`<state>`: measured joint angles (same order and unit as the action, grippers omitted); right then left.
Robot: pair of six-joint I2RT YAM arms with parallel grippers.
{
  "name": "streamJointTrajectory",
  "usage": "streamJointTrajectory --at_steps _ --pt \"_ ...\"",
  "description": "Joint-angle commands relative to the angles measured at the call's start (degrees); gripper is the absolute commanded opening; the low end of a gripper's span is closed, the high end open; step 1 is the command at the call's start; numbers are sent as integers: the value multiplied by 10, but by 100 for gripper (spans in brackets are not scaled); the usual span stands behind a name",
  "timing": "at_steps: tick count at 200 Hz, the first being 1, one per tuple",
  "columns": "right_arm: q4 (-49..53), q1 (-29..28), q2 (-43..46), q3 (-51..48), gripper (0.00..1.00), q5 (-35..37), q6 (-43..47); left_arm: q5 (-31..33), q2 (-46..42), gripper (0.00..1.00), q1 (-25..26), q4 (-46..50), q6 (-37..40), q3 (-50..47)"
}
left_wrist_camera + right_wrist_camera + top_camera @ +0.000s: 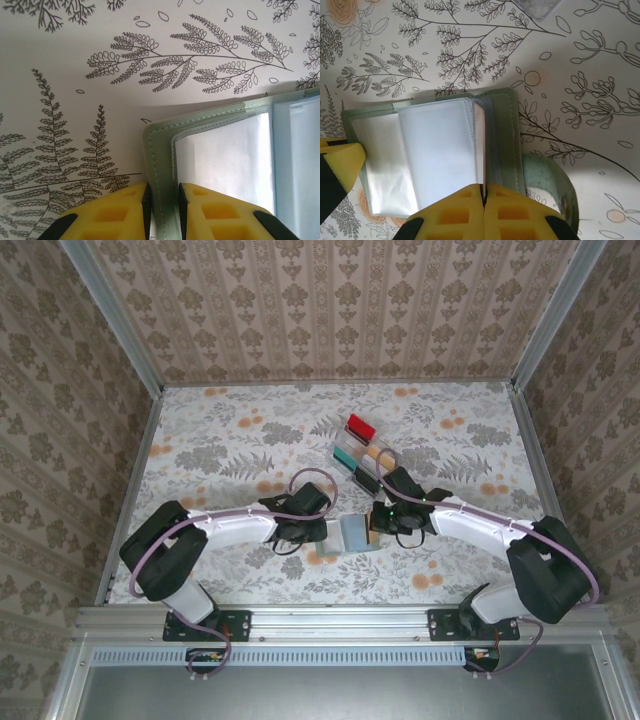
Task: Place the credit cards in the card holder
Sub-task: Turn over the card slot in the card holder.
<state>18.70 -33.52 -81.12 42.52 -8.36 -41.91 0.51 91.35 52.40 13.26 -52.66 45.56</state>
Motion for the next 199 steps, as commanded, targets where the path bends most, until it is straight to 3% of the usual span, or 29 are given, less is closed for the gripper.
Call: streamJointTrajectory --at_steps 1,115,199 --pt "-19 0 -15 -13 3 -14 19 -8 11 24 1 10 13 19" --pt "-85 -33 -82 14 4 -76 5 -5 18 23 4 6 10 20" --pt "-140 -44 -34 28 4 -161 -36 10 20 18 3 0 -8 14"
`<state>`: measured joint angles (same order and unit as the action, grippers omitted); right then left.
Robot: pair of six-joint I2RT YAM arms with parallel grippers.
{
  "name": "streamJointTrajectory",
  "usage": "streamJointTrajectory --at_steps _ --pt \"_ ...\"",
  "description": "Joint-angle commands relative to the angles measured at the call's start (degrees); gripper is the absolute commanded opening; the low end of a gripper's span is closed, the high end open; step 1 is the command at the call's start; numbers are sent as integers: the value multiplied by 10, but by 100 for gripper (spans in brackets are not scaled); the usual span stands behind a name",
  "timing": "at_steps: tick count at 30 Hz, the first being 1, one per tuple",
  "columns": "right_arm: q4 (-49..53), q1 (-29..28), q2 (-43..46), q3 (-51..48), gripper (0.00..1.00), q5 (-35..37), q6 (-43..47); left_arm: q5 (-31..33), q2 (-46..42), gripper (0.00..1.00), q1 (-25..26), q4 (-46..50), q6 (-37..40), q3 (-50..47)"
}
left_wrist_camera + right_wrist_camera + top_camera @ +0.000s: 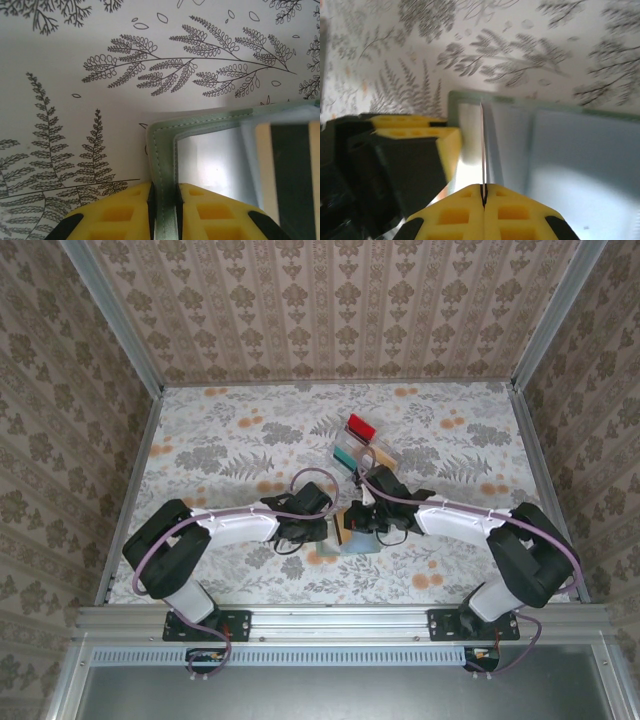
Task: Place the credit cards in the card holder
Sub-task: Turn over the card slot in the card holder.
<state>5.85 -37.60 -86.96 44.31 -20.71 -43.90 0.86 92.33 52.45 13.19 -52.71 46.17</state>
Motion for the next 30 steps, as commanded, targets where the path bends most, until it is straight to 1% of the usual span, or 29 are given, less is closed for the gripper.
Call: streamJointTrajectory --at_steps 1,5,11,15,16,19,25,30 --pt "-8 -3 26 11 4 -35 -15 7 10 18 3 0 -8 8" --pt "42 -2 62 18 4 2 -4 13 5 18 1 -4 -13 -2" --pt "89 0 136 45 5 12 17 10 10 18 1 -13 -17 -8" --pt "113 4 164 37 5 59 17 12 9 19 1 -17 -19 -10" --pt "120 6 161 35 5 65 17 11 7 19 1 -19 -20 -11" --pt "112 7 139 24 4 51 11 15 -1 20 1 -14 -21 -11" --pt "42 6 82 -10 3 26 -24 25 -26 25 1 2 -18 -15" --pt "16 6 37 -31 3 32 -35 39 -53 28 1 29 -24 -26"
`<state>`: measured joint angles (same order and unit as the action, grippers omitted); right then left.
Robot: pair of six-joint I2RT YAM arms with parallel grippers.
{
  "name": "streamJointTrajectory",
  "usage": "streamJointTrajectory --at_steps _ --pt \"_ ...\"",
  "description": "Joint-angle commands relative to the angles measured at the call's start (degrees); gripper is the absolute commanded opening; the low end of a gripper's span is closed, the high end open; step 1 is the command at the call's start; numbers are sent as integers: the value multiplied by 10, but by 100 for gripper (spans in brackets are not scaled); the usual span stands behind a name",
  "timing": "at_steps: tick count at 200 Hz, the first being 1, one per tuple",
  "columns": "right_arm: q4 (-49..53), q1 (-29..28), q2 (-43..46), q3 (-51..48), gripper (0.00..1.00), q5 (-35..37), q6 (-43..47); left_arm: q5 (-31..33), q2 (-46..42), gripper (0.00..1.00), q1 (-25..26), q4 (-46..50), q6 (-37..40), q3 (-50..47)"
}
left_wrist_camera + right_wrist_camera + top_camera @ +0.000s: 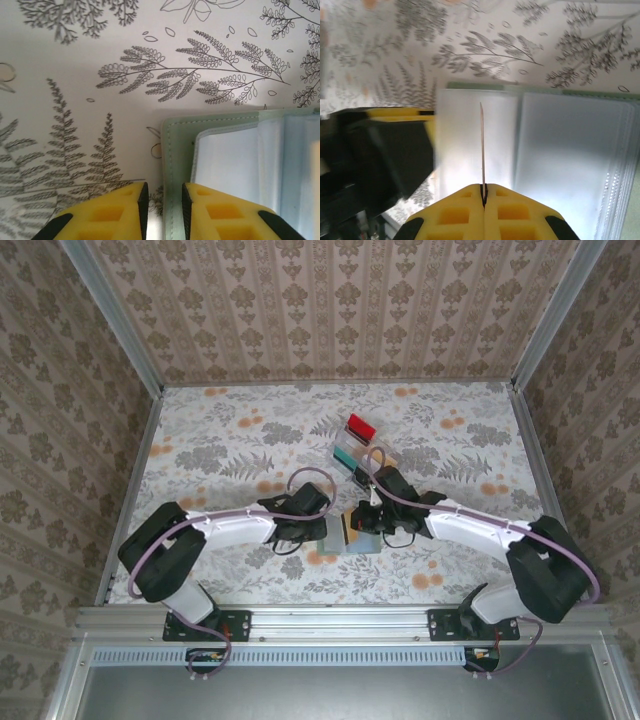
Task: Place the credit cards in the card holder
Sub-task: Turn over the card slot in the card holder, then insert the credit card into the card slot.
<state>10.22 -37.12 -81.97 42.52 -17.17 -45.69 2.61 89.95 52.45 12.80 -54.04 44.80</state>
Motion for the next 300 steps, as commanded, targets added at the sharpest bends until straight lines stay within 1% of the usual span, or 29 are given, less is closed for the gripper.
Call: streamJointTrajectory --at_steps 1,10,30,49,59,73,96,143,150,161,172,220,251,287,300 --pt "-37 2 -19 -19 3 -3 -20 26 -38 31 2 36 -14 -18" --pt "-44 2 -24 -23 3 -4 -22 31 -51 34 1 34 -20 -28" --pt "-55 2 -35 -33 2 -5 -25 36 -81 45 2 15 -27 -48" --pt "-64 2 -42 -40 3 -2 -26 33 -101 57 2 -18 -19 -60" --pt "-67 2 -43 -42 3 -2 -29 24 -99 59 2 -31 -10 -57" --pt "-71 2 -41 -44 3 -6 -30 8 -86 59 2 -43 4 -47" --pt "-74 5 -29 -46 3 -10 -34 -7 -47 53 2 -32 15 -20" --pt "-84 25 14 -60 3 -30 -30 -12 10 33 3 -19 10 0" --pt "-84 28 16 -63 3 -31 -28 -12 13 29 2 -19 9 0" --pt "-94 33 12 -69 4 -42 -25 -13 19 28 2 -18 8 2" --pt "-101 36 4 -72 3 -51 -24 -15 25 24 3 -17 9 3" --pt "-156 35 -39 -90 3 -60 -34 -20 41 20 3 -8 12 9" --pt "-203 36 -63 -110 3 -63 -43 -20 46 19 4 -4 14 13" --pt "-210 35 -87 -114 3 -69 -43 -20 50 19 5 0 13 17" --pt "-187 36 -78 -109 3 -75 -34 -20 50 18 5 5 15 22"
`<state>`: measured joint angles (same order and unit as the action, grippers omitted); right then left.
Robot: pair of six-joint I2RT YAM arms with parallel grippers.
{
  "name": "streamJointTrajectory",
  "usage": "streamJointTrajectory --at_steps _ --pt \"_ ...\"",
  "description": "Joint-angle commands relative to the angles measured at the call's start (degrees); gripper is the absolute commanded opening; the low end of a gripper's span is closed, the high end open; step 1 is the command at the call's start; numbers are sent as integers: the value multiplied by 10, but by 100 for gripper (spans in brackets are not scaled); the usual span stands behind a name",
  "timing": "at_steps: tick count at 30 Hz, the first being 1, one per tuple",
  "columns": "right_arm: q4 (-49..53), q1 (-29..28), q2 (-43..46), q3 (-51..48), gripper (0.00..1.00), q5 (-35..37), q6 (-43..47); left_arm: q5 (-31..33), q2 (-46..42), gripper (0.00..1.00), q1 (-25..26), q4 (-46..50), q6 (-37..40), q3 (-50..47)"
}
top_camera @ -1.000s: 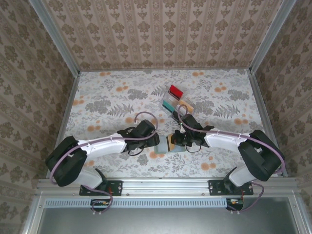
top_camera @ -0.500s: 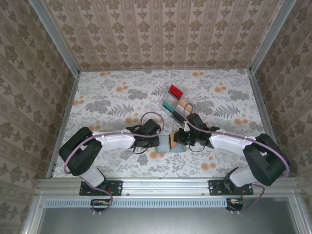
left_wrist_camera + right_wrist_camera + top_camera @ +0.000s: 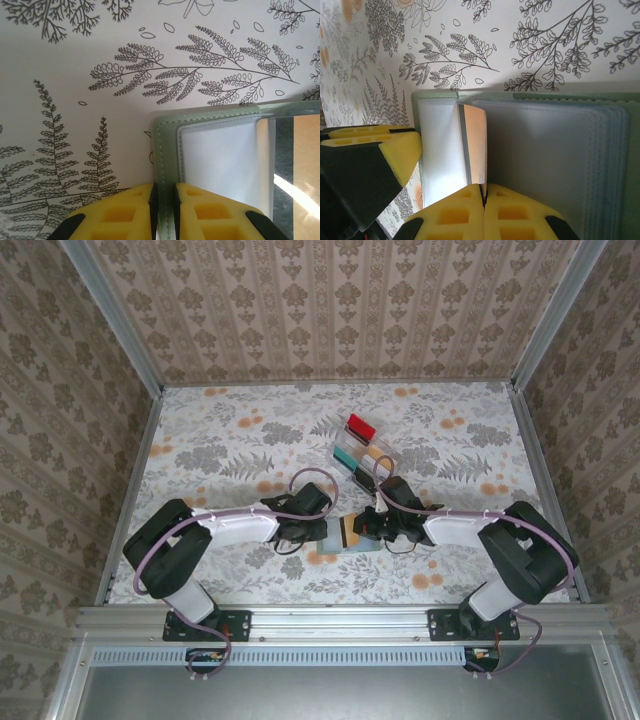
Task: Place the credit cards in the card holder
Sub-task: Insert the credit card into the card slot.
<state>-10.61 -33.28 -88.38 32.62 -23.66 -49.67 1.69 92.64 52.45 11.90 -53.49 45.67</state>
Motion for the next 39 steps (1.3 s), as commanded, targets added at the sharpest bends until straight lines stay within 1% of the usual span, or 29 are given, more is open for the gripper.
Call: streamJointTrajectory --at_steps 1,4,6,8,10,12,19,22,25,29,33,36,38,39 --pt "21 -2 -14 -10 3 -10 5 -11 23 18 5 15 9 13" --pt "70 -2 26 -4 4 9 23 -8 22 18 6 17 9 13" --pt "84 -2 24 1 4 14 33 -9 23 18 6 14 8 14" --pt "69 -2 7 0 4 10 24 -10 26 18 6 14 10 17" --pt "23 -4 -15 -8 5 -10 -1 -11 27 18 7 15 12 19" --pt "-6 -10 -25 -14 6 -8 -20 -12 26 18 7 14 11 20" --pt "-7 -26 -41 8 8 -1 -21 -11 25 19 8 14 9 21" --pt "0 -32 -46 15 11 -4 -17 -10 25 20 9 14 8 22" --pt "28 -38 -44 29 16 2 -10 -8 25 20 9 14 8 22" --pt "104 -40 -16 55 26 39 17 -7 24 20 9 15 9 21" --pt "164 -40 8 77 29 64 40 -6 23 20 8 14 8 18" --pt "171 -40 9 80 27 63 43 -7 23 20 9 13 8 17" --pt "160 -40 5 76 17 56 42 -7 21 20 9 11 8 17" --pt "154 -40 2 75 15 52 40 -7 22 20 9 10 8 17"
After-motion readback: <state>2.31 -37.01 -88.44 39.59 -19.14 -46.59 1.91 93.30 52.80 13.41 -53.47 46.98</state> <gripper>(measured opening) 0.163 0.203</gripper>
